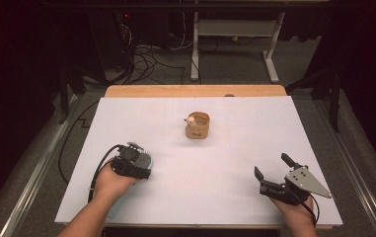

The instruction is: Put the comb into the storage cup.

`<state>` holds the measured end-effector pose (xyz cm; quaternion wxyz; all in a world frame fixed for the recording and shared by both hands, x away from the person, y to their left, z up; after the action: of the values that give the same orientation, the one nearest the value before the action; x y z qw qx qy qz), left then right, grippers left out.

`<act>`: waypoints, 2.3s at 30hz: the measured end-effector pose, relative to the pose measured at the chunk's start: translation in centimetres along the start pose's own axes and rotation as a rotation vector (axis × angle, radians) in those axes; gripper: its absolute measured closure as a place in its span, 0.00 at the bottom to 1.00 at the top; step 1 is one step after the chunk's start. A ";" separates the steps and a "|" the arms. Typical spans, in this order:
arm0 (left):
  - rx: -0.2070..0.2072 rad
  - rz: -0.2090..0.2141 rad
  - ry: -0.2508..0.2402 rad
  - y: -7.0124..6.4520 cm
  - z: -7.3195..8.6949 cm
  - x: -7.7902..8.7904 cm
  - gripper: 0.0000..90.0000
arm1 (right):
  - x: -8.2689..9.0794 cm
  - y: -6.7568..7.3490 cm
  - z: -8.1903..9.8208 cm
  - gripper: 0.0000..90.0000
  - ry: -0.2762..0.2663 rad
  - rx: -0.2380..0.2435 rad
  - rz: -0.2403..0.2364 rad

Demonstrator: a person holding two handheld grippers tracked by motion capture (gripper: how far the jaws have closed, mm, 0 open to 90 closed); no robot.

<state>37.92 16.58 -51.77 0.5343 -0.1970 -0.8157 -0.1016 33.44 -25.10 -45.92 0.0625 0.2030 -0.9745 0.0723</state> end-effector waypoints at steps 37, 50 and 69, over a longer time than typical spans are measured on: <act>-0.017 0.052 -0.273 0.4 -1.3 5.2 0.23 | 0.2 -0.1 -0.3 0.06 -0.021 -0.005 0.017; -0.043 0.073 -0.386 0.1 -1.8 6.4 0.23 | 0.3 -0.2 -0.4 0.06 -0.031 -0.006 0.024; -0.048 0.099 -0.595 0.1 -2.8 8.8 0.23 | 0.5 -0.3 -0.5 0.06 -0.045 -0.003 0.029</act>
<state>37.22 17.52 -42.65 0.2713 -0.2705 -0.9231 -0.0325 33.15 -25.43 -45.28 0.0400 0.1902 -0.9786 0.0672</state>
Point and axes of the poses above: each handheld gripper's, and its own axes: x roughly backward along the jaws, z roughly out of its underside, y roughly to its left, the point moved 7 cm from there along -x, roughly forward along the jaws, and after that the axes turned 3 degrees about -y, right-handed, at the moved point
